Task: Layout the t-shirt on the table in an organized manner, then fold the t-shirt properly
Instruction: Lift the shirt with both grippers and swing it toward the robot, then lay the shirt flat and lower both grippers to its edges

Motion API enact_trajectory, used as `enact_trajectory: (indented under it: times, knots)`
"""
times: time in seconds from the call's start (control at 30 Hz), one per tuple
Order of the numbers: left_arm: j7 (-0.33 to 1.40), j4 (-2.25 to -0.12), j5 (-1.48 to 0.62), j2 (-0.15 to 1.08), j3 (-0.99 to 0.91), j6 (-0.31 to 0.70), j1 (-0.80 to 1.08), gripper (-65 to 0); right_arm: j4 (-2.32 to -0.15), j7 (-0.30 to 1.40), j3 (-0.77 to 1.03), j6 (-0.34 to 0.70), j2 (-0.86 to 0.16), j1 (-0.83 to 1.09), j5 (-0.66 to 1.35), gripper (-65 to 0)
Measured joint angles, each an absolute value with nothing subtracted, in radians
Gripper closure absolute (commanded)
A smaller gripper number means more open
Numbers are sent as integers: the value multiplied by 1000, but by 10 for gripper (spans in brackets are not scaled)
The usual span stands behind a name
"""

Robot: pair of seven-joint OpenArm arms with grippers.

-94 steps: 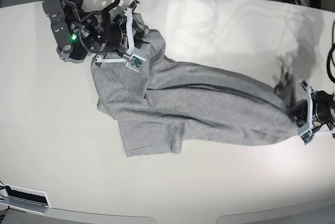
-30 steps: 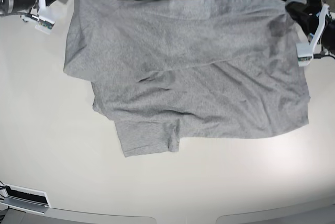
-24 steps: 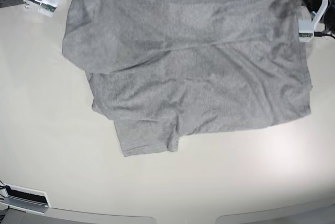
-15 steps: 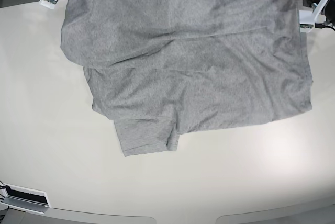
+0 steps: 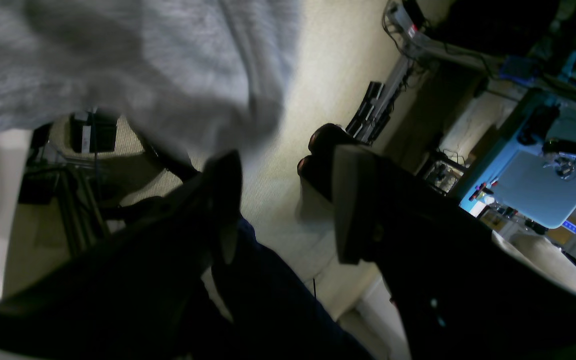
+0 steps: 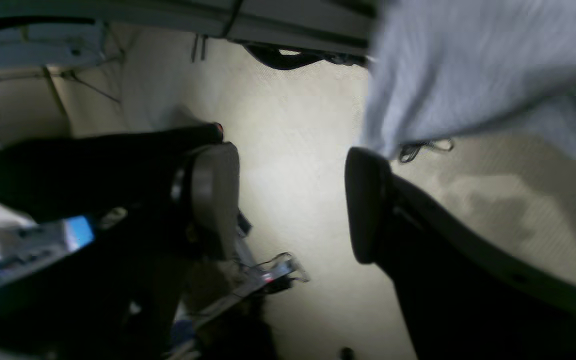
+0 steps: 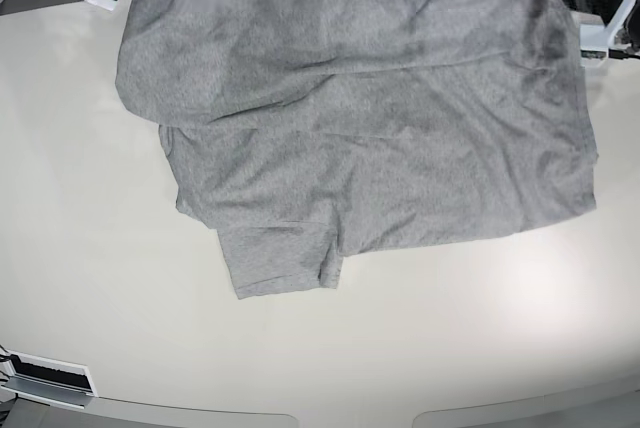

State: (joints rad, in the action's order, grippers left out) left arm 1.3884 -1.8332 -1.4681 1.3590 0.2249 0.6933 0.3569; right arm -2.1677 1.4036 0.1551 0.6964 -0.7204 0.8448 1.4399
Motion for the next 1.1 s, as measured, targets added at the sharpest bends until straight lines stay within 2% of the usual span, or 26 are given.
enact_trajectory:
  times: [0.07,0.13,0.2,0.3,0.37,0.43,0.5,0.57,0.6,0.8,0.97,1.1]
  knots:
    - [1389,-1833,-1469,1364,225,693,342,-283,-2236,1403,159,696,-720,844,1440,-358]
    - [1390,-1834,-1470,1363,226,693,302,-209,-2300,1409,177,696,-720,828,1440,-349]
    - [1392,-1834,-1469,1363,227,694,246,-131,-2343,1406,208,696,-720,791,1440,-308]
    - [1389,-1833,-1458,1359,224,693,166,-110,-2346,1404,243,696,-712,727,1407,-239]
    - [1389,-1818,-1338,1327,223,694,119,-110,-2344,1326,245,696,-674,680,1224,-157]
    - [1320,-1774,-1225,1281,224,679,88,-110,-2342,1183,245,694,-617,634,1087,-6]
    - [1240,-1729,-1127,1218,224,638,55,-103,-2342,1069,245,693,-575,593,1017,0]
    - [1171,-1679,-1039,1158,224,600,30,-15,-2342,1011,242,693,-552,565,960,0]
    - [1147,-1654,-992,1130,225,577,17,0,-2342,998,242,694,-541,550,937,0]
    - [1047,-1475,-811,1002,228,446,-35,0,-2316,925,189,693,-451,488,834,0]
    - [1033,-1383,-787,926,228,429,-103,0,-2164,875,79,697,-412,398,663,0]
    - [1013,-1372,-796,901,228,429,-134,0,-2006,864,-26,692,-382,300,602,0]
